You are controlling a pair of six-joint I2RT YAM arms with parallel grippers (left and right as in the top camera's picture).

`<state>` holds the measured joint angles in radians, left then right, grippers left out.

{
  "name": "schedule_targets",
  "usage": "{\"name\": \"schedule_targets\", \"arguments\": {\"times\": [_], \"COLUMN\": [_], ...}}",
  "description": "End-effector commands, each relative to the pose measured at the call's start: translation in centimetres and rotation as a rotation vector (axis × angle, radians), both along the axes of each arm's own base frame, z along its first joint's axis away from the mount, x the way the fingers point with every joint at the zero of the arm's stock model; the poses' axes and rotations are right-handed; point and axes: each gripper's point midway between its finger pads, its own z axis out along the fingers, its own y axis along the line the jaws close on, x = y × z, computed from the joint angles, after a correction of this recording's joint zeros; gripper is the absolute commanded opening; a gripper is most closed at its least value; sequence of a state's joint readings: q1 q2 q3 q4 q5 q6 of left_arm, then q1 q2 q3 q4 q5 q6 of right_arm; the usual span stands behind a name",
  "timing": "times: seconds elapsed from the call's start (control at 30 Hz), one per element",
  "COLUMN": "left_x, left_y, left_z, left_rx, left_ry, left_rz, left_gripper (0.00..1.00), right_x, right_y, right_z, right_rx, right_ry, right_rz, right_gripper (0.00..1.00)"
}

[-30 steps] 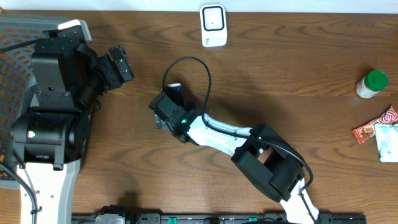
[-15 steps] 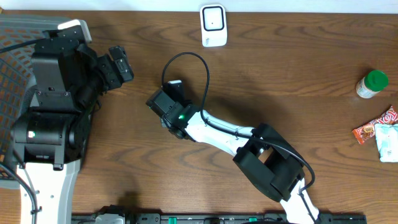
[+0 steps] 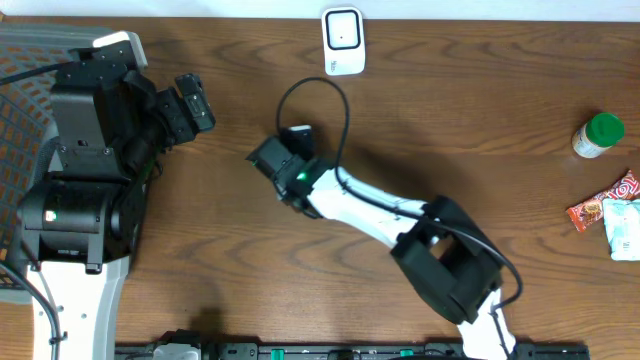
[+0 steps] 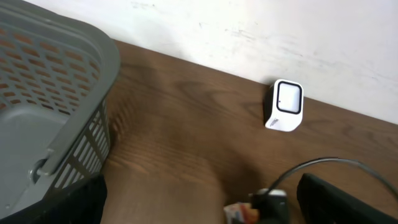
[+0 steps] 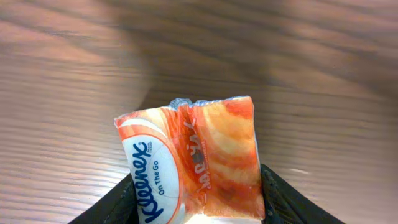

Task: Scan the item barcode

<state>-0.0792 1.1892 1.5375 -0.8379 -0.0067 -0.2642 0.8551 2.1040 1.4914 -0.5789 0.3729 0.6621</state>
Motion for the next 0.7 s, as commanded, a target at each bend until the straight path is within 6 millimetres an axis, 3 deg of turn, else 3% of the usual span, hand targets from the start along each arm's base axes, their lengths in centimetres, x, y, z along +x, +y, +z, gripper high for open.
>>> {"name": "schedule_targets", "arguments": {"times": [0.0,0.23,0.3,0.37,0.4,0.53,0.6,0.67], "left_x": [0.0,0.0,0.0,0.0,0.0,0.0,0.0,0.0], "left_y": [0.4,0.4,0.4,0.4,0.4,0.4,0.4,0.4], "left_z": [0.5,0.5,0.5,0.5,0.5,0.5,0.5,0.5], "left_rx": [0.013,0.013,0.014,0.013,0.013,0.013,0.013,0.013], "left_ry": [-0.012,-0.012,-0.012,-0.012,-0.012,-0.012,-0.012,-0.012], "left_rz": [0.011,0.011,0.011,0.011,0.011,0.011,0.011,0.011], "left_gripper": [0.98,0.98,0.98,0.98,0.98,0.98,0.98,0.98], "right_x": [2.1,2.5,2.7,2.7,2.6,3.1,3.4,3.5], "right_y": [-3.5,-12.1,-13.5,-14.1,-14.3,-15.0,-15.2,-15.2], "right_z": [4.0,3.3,2.9,2.5,2.3,2.2,2.5,2.9], "right_rx": [-0.034,-0.19,-0.196,-0.184,-0.171,-0.154,-0.149,-0.136], "right_ry": [-0.069,0.035,0.058,0.083,0.099,0.105,0.095,0.093], "right_rz": [-0.089,-0.243,-0.272,-0.285,-0.29,-0.309,-0.312,-0.313], "right_gripper": [0.52,0.54,0.55,0.65,0.78,0.97,0.99,0.86]}}
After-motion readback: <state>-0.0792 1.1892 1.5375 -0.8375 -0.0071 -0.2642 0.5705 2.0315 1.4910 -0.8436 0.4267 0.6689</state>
